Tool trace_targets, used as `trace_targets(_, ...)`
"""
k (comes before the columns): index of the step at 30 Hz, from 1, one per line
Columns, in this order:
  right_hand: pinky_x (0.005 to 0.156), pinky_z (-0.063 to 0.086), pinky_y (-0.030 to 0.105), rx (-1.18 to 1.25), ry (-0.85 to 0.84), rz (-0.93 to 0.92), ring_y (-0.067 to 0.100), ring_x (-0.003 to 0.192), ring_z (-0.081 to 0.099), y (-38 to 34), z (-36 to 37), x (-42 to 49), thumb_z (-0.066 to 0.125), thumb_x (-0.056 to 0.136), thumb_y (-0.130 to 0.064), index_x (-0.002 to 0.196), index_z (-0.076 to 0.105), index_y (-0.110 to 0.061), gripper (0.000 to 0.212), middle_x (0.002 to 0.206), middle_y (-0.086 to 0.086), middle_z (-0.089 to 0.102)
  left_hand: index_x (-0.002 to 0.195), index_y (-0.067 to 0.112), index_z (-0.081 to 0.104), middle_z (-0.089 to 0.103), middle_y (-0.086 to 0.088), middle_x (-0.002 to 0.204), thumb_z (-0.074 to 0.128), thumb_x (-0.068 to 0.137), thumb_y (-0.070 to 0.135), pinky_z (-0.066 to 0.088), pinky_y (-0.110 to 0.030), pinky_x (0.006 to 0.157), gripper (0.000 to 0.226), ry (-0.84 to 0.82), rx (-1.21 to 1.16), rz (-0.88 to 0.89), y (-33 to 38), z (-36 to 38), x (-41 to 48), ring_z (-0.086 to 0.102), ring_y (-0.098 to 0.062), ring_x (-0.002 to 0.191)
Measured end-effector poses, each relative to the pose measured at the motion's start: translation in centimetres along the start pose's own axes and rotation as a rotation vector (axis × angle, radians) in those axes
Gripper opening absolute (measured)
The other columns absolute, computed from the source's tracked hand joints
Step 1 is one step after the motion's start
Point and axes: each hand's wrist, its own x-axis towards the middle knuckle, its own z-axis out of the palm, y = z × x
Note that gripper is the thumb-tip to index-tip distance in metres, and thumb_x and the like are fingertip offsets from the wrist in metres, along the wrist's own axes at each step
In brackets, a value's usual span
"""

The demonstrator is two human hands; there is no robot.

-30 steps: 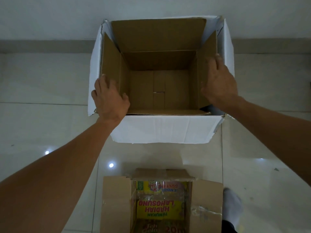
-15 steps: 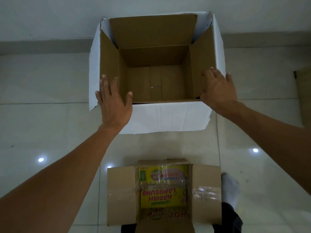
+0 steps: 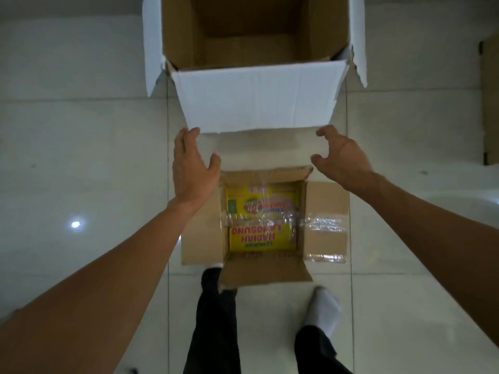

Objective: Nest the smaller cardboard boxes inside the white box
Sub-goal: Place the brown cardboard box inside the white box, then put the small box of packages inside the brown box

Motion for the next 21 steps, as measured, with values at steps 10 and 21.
trace_targets(10,0.077,0.046,0.033,0.039,-0.122,0.056,0.03,0.097,0.061,7.9,6.5,-8.7,0.061,0.083,-0.025,0.13,0.041,-0.019,0.051,0.128,0.013,0.057,0.131,0.01,0.039,0.038,-0.012,0.139,0.066,0.083,0.03,0.04,-0.031,0.094,0.059,0.027,0.062,-0.186,-4.6,5.2,-12.6,0.043,-0.027,0.125)
trace_targets(21,0.086,0.048,0.038,0.208,-0.061,0.398,0.035,0.112,0.052,13.6,13.8,-10.5,0.071,0.075,-0.023,0.139,0.025,-0.013,0.079,0.133,0.016,0.046,0.142,0.012,0.024,0.038,-0.009,0.142,0.078,0.067,0.037,0.038,-0.029,0.101,0.095,-0.049,-0.027,-0.648,-13.7,7.2,-12.5,0.043,-0.025,0.125)
